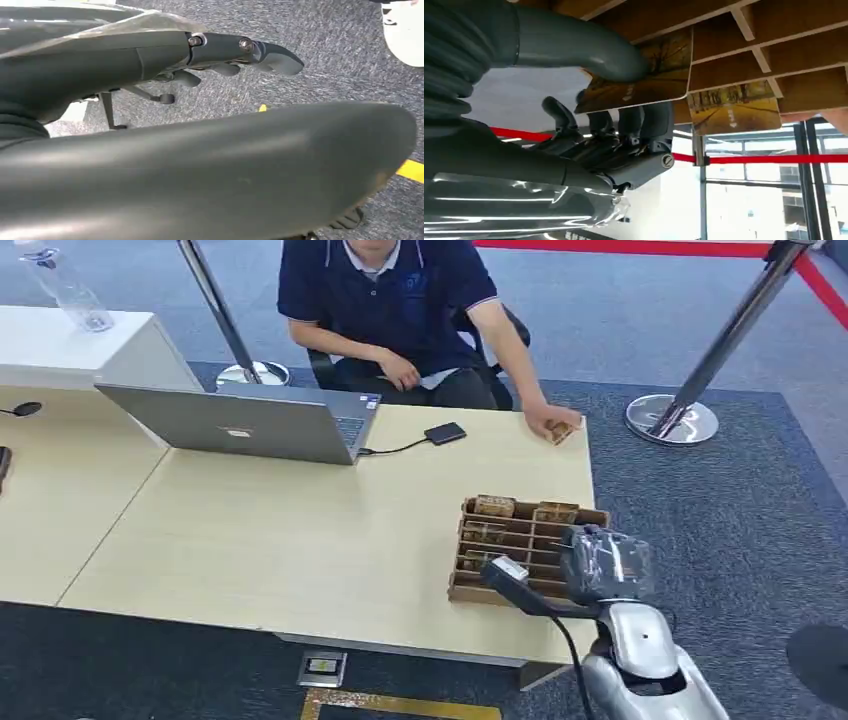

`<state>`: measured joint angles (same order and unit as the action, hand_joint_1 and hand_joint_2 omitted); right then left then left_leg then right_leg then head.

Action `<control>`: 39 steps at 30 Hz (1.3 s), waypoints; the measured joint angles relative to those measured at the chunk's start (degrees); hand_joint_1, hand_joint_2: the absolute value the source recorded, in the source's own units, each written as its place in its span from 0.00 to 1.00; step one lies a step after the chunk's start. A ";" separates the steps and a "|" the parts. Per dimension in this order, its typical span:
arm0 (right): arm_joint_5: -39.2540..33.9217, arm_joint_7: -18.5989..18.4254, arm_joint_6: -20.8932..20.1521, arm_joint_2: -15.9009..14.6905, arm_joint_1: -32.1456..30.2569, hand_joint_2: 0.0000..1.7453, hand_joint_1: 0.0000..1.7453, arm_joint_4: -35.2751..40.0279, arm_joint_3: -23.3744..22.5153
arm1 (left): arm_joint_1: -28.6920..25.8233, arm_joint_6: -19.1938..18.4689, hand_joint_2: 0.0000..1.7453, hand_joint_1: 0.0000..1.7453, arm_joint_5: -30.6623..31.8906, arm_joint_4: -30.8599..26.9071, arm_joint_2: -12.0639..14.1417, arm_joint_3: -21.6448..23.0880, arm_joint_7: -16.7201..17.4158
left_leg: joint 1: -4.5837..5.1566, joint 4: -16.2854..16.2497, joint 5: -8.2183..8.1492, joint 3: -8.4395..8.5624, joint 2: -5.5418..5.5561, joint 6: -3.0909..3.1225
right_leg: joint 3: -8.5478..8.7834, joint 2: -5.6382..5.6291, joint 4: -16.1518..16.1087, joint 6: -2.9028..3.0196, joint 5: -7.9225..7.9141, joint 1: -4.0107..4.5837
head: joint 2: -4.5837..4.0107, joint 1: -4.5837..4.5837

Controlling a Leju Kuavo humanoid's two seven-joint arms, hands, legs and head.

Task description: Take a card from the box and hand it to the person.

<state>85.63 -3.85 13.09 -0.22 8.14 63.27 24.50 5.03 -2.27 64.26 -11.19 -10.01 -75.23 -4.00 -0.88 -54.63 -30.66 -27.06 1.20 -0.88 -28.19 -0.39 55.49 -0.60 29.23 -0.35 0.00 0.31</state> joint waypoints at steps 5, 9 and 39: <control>-0.72 2.68 0.57 -0.50 -0.12 1.00 1.00 2.87 0.00 | 0.01 -0.15 0.00 0.00 -0.07 0.02 0.00 0.00 -0.07 | 0.00 0.00 0.00 0.00 0.00 0.00 | 0.00 0.00 0.00 0.00 0.00 0.00 | 0.00 0.00; -2.65 5.21 0.70 -1.34 -0.12 1.00 1.00 7.46 0.04 | 0.02 -0.13 0.00 0.00 -0.07 0.04 0.00 0.00 -0.22 | 0.00 0.00 0.00 0.00 0.00 0.00 | 0.00 0.00 0.00 -0.01 -0.01 0.00 | 0.00 0.00; -12.46 7.94 -0.22 15.72 40.63 1.00 1.00 -26.06 7.82 | 1.15 -0.68 0.00 0.00 2.73 0.33 -0.07 0.92 -0.50 | -0.03 -0.01 0.22 0.04 -0.10 -0.24 | -0.04 0.00 0.26 0.18 -0.14 0.03 | 0.00 0.02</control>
<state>73.18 4.09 12.87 15.50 48.78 37.21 32.33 6.18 -2.95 66.99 -10.86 -10.08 -74.31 -4.50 -0.92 -54.64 -30.44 -27.02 1.10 -1.12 -28.24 -0.39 55.74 -0.42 29.09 -0.32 0.00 0.33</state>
